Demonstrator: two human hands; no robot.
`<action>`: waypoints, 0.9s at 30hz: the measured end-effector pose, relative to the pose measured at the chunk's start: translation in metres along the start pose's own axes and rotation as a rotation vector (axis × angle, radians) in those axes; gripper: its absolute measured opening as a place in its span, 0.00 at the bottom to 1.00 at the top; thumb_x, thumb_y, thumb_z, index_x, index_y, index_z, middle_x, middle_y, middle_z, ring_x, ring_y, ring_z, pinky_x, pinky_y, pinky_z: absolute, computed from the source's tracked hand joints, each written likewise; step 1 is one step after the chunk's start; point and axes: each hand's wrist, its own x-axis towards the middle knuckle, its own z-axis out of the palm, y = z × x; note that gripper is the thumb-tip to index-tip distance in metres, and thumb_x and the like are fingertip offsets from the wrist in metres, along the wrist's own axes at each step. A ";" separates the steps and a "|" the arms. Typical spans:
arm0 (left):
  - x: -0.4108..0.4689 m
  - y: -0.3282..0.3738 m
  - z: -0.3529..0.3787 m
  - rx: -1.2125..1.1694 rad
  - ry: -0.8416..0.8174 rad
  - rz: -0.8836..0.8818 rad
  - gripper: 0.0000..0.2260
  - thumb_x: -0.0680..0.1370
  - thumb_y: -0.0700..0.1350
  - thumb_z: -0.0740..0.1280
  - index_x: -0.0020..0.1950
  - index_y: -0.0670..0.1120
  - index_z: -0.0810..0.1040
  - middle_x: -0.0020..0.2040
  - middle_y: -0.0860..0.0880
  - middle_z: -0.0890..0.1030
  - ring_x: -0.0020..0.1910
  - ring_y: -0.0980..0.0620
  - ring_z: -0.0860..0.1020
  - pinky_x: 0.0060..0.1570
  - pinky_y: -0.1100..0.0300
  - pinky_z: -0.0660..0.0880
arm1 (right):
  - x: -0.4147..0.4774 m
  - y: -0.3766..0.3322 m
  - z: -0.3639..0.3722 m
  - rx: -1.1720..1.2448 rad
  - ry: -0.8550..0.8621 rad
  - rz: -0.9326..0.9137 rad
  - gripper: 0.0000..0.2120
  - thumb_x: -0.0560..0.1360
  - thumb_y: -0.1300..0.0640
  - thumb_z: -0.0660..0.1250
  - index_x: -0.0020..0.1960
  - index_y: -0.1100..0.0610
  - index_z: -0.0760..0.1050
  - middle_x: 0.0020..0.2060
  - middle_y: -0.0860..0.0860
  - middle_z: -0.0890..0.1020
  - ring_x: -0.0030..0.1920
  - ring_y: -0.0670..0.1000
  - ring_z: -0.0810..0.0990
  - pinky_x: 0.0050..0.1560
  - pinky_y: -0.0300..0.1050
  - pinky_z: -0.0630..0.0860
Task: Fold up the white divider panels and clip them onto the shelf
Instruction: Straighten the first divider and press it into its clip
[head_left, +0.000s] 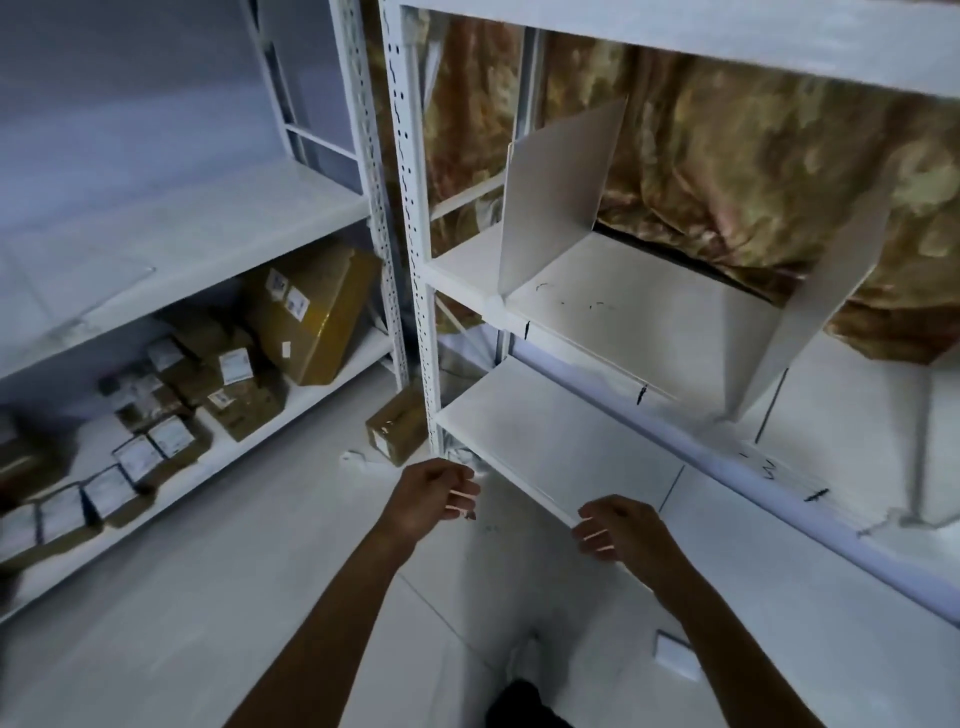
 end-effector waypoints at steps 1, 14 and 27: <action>0.007 0.001 -0.004 0.001 0.005 -0.005 0.12 0.81 0.38 0.58 0.52 0.38 0.80 0.47 0.41 0.86 0.43 0.44 0.84 0.46 0.54 0.78 | 0.009 -0.005 0.004 -0.009 -0.009 -0.003 0.10 0.80 0.58 0.64 0.51 0.62 0.81 0.40 0.57 0.88 0.42 0.60 0.86 0.44 0.48 0.79; 0.138 0.089 -0.040 0.147 0.018 0.029 0.11 0.78 0.37 0.58 0.52 0.37 0.81 0.41 0.42 0.85 0.39 0.45 0.82 0.50 0.46 0.78 | 0.136 -0.101 0.038 -0.090 -0.024 -0.135 0.09 0.80 0.56 0.62 0.49 0.57 0.81 0.39 0.53 0.87 0.40 0.54 0.87 0.47 0.50 0.83; 0.262 0.153 -0.030 0.334 -0.073 0.174 0.11 0.79 0.44 0.62 0.42 0.51 0.83 0.46 0.46 0.85 0.46 0.49 0.81 0.48 0.54 0.75 | 0.234 -0.159 0.047 -0.277 0.133 -0.152 0.12 0.78 0.52 0.60 0.39 0.53 0.76 0.36 0.45 0.82 0.39 0.47 0.81 0.49 0.46 0.76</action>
